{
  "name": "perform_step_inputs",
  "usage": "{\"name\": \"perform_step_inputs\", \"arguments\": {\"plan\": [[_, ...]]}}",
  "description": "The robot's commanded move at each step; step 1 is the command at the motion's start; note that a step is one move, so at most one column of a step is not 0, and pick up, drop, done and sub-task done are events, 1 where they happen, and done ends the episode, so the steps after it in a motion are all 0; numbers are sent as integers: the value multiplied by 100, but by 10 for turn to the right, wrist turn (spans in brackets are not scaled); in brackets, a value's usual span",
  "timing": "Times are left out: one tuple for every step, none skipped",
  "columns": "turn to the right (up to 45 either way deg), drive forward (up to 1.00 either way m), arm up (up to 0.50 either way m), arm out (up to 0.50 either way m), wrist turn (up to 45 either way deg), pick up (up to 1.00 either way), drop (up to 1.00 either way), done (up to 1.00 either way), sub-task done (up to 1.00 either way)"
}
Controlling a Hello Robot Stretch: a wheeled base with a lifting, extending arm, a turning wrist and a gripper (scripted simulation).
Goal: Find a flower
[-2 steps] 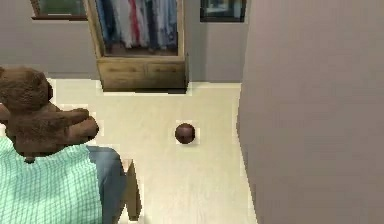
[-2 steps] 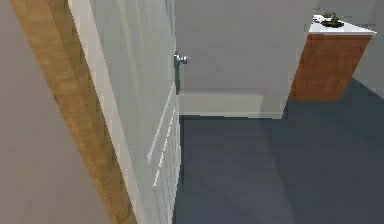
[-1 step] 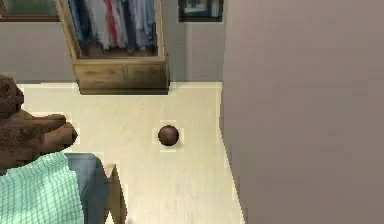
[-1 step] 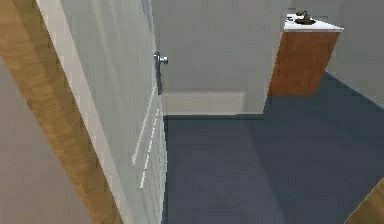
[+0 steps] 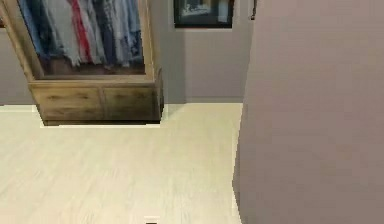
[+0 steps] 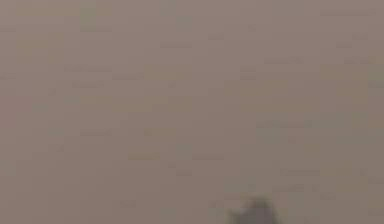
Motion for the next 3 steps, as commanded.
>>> {"name": "perform_step_inputs", "arguments": {"plan": [[30, 0, 0, 0, 0, 0, 0, 0, 0], [0, 100, 0, 0, 0, 0, 0, 0, 0], [0, 40, 0, 0, 0, 0, 0, 0, 0]]}}
